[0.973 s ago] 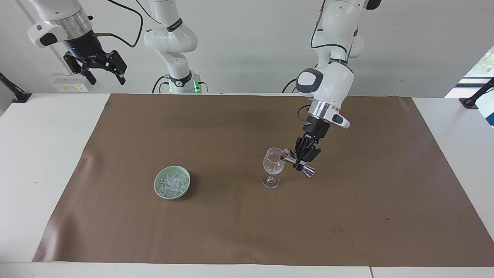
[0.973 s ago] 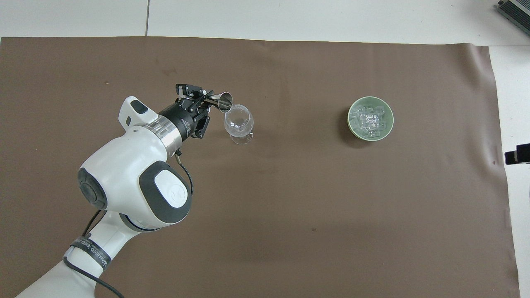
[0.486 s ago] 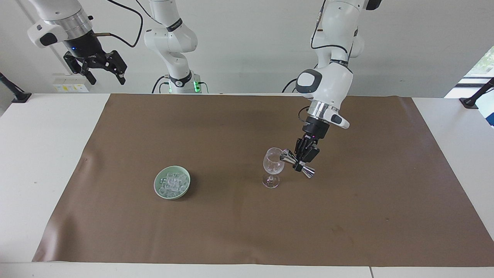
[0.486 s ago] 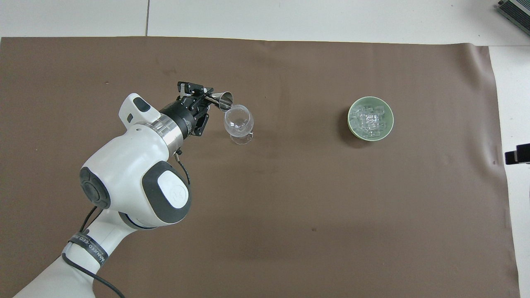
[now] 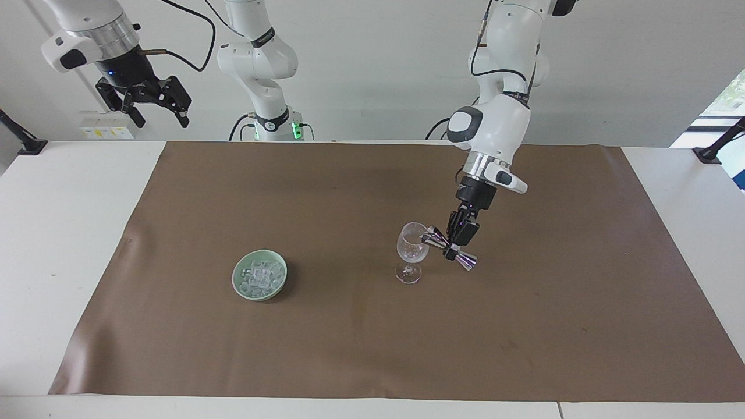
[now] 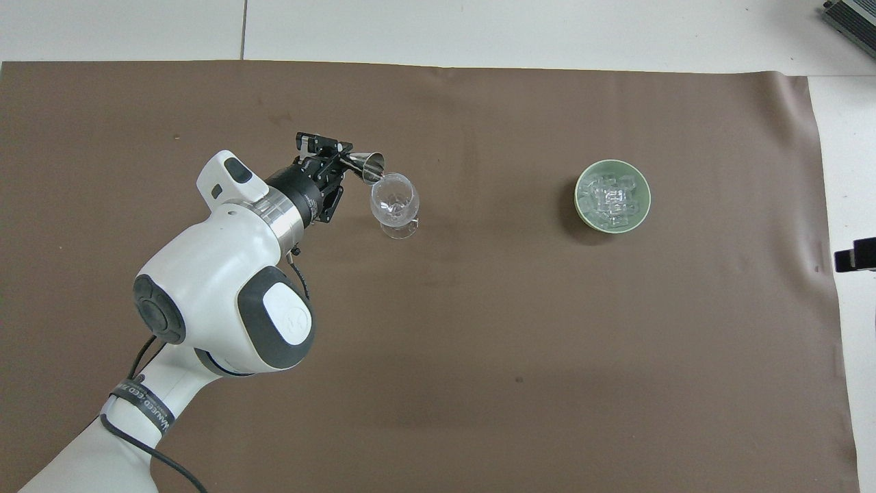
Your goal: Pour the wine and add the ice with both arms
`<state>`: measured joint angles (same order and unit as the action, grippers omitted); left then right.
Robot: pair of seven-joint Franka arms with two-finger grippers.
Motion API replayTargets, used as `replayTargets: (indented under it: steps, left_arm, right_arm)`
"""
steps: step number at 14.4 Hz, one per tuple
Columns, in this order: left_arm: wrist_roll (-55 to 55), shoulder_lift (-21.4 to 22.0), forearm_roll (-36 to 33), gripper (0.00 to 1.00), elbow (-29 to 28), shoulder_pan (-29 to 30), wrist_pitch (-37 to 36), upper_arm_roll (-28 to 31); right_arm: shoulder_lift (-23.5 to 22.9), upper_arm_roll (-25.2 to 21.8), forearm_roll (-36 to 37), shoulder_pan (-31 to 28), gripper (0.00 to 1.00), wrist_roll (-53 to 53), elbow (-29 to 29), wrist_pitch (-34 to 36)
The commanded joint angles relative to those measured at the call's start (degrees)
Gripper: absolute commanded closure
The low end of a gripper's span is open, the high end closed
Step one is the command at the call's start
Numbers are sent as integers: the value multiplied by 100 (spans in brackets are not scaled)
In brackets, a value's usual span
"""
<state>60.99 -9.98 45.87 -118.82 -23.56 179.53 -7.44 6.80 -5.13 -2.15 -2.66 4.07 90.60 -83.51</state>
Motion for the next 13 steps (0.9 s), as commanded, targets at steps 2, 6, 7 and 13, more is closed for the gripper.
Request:
replayTargets:
  steps: [2,6,7,13]
  left_arm:
    - [-148,-91,-96,100,95,-78,135,85]
    - [-210,-91,-105,100,95,-78,144,85]
    - [-227,-91,-131,100,95,-78,179,85]
    - [-342,-91,-166,100,43,-87,293,85]
  right_arm:
    - [67,21,13,-24,0,59,19,46]
    - [67,21,13,-24,0,59,19,46]
    - [67,21,13,-24,0,59,19,46]
    - [67,21,13,-24,0,59,19,46]
